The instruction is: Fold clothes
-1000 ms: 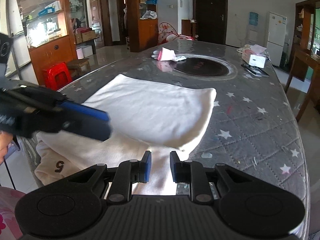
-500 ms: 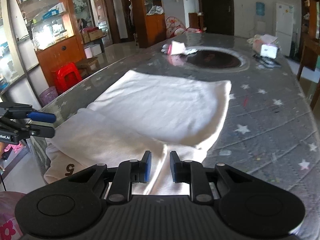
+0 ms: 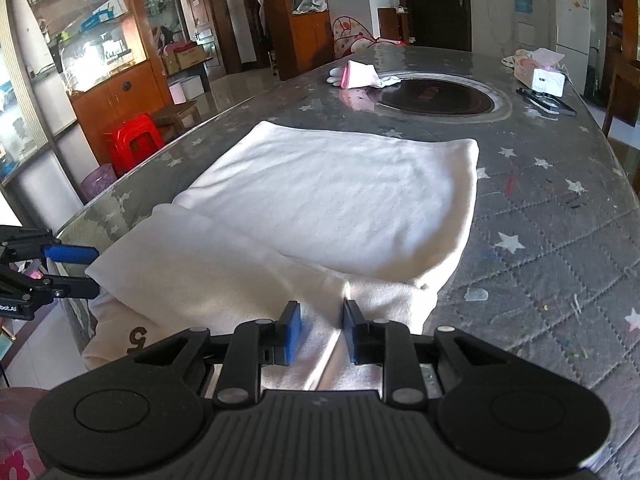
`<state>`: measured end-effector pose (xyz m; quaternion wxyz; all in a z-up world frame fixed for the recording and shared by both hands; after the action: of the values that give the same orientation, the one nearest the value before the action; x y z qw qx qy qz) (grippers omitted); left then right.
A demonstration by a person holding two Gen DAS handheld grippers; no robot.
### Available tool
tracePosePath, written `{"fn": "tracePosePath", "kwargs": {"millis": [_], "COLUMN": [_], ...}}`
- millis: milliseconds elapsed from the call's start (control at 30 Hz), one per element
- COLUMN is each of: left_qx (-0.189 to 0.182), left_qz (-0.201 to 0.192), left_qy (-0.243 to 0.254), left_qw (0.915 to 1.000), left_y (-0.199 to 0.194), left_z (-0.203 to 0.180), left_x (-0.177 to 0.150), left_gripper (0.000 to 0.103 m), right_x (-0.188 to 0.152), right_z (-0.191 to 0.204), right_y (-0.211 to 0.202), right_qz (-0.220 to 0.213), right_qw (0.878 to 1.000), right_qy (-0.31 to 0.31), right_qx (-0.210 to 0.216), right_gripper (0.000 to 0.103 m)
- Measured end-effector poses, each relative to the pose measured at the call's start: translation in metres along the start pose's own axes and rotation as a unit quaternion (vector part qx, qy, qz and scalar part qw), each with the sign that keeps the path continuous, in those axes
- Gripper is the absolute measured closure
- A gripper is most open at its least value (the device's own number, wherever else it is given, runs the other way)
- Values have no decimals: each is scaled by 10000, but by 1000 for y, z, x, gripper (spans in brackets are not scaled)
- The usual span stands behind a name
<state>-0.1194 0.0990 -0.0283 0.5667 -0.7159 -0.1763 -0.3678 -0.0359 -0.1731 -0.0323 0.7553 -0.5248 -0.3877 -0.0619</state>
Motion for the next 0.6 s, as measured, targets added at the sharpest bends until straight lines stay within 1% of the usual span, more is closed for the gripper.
{"fn": "tracePosePath", "kwargs": {"millis": [33,100,133,167,233,267,300,333,433,600], "left_qx": [-11,-33,-15,6,66,131,200,276,398,489], "left_qz": [3,9,-1,-12,-52,-92,-104,-100,-104,-103], "left_qy": [-7,-22,4,34,142,198,273,347,392,526], "left_qw": [10000,10000,10000,10000,9999,9997,9994,9990,9984,9974], "left_y": [0,1,1,1,1,1,1,0,-2,-3], "left_z": [0,0,-2,-4,-8,-10,-12,-14,-12,-14], "left_x": [-1,-2,-2,-3,-3,-3,-3,-3,-3,-5], "left_gripper": [67,71,72,75,83,85,91,94,97,97], "right_x": [0,2,2,2,2,3,4,6,12,20], "right_z": [0,0,0,1,4,6,7,8,14,22], "right_y": [0,1,1,1,0,-2,-5,-7,-19,-36], "right_qz": [-4,-3,-7,-16,-53,-87,-129,-171,-343,-562], "right_qw": [10000,10000,10000,10000,9998,9997,9995,9993,9978,9928], "right_qy": [-8,-11,-11,-10,-125,-172,-203,-234,-428,-793], "right_qx": [-17,-36,-48,-62,-141,-176,-206,-236,-369,-702], "right_gripper": [82,82,84,87,94,97,101,101,101,101]}}
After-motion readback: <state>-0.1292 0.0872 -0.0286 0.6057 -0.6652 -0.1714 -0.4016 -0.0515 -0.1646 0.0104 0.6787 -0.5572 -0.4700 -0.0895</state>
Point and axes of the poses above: each gripper's, at about its wrist camera, not at the fingertips, and y roughly the way its jaws point, z to its left, x to its top, the point moved 4 cm from there along y, roughly the way its jaws point, and after that the axes turned 3 degrees about z, right-handed, at the moved point
